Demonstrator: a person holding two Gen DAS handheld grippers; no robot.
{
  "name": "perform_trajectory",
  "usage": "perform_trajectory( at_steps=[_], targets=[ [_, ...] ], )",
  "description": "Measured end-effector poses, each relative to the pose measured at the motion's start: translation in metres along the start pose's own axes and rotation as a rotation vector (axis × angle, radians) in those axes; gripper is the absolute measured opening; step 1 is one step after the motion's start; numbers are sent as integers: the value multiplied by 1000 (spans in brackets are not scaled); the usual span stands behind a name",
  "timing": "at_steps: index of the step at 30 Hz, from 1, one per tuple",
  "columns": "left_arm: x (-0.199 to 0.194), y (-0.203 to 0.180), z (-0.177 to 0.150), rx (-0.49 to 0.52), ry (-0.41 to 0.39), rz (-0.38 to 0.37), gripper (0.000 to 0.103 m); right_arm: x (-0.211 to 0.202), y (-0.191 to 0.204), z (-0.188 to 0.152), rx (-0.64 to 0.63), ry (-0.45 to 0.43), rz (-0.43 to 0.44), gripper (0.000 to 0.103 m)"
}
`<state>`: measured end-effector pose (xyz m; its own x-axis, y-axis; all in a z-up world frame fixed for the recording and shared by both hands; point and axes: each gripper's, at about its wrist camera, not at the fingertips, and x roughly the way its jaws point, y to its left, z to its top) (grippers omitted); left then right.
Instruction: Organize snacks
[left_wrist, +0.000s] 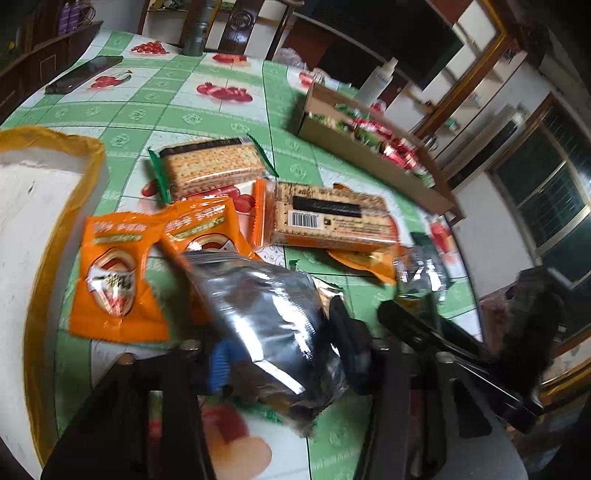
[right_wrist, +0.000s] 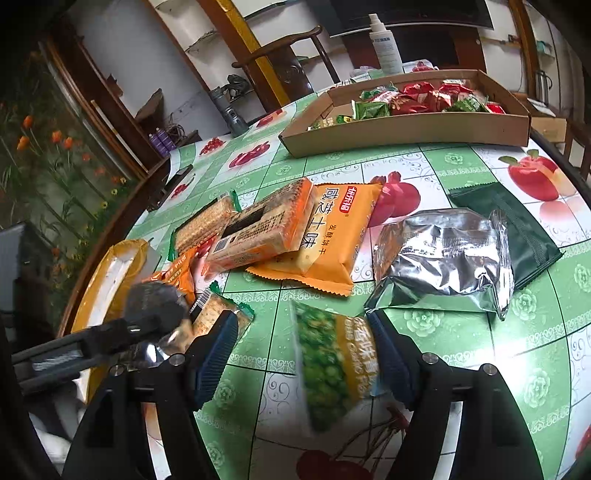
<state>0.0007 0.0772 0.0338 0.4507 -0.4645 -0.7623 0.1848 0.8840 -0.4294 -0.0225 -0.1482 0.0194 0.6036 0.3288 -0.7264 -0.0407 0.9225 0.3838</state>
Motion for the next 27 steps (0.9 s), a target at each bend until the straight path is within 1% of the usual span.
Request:
perform_trajectory(
  at_steps=[1, 4, 6, 7, 8, 9, 10, 11, 12, 13, 16, 18, 19, 20, 21, 22, 23, 24, 25, 27],
  targets=[
    [-4, 1, -1, -4, -4, -12, 32, 0, 0, 0, -6, -1, -3, 76],
    [-10, 4, -6, -7, -4, -19, 32, 1, 4, -2, -36, -1, -25, 76],
    [-12, 9, -9, -27, 7, -33, 33, 0, 7, -4, -56, 12, -48, 76],
    [-14, 10, -9, -29, 6, -26, 33, -1, 8, -6, -65, 21, -55, 76],
    [-15, 12, -9, -31, 4, -22, 34, -2, 10, -8, -74, 28, -58, 76],
    [-15, 13, -10, -36, 3, -27, 38, -3, 11, -10, -91, 33, -69, 74],
    [-14, 15, -10, -47, 4, -38, 44, -4, 13, -12, -108, 34, -94, 69],
    [-13, 17, -11, -60, 7, -43, 48, -5, 13, -14, -117, 33, -114, 47],
    [-11, 18, -11, -67, 10, -43, 53, -5, 13, -15, -123, 37, -128, 30],
    [-8, 18, -13, -70, 16, -37, 54, -5, 11, -15, -115, 39, -115, 30],
    [5, 13, -18, -69, 56, -3, 66, -6, 8, -15, -98, 39, -97, 30],
    [6, 2, -21, -19, 31, 17, 68, -7, 8, -16, -95, 39, -95, 30],
    [8, -2, -23, 2, 37, 18, 67, -8, 8, -16, -92, 40, -92, 30],
    [8, -5, -25, 23, 34, 18, 63, -9, 7, -17, -87, 40, -88, 30],
    [7, -8, -27, 42, 25, 14, 54, -11, 6, -18, -81, 40, -84, 30],
    [4, -8, -28, 54, 17, 10, 50, -13, 5, -19, -77, 38, -81, 29],
    [1, -9, -29, 61, 8, 2, 50, -15, 5, -20, -74, 37, -80, 28],
    [-3, -8, -29, 64, -4, -10, 44, -17, 4, -21, -67, 36, -76, 28],
    [-8, -6, -30, 63, -17, -34, 41, -20, 2, -22, -59, 35, -70, 28],
    [-19, -2, -30, 49, -41, -75, 25, -25, 1, -25, -45, 34, -56, 28]
  ],
)
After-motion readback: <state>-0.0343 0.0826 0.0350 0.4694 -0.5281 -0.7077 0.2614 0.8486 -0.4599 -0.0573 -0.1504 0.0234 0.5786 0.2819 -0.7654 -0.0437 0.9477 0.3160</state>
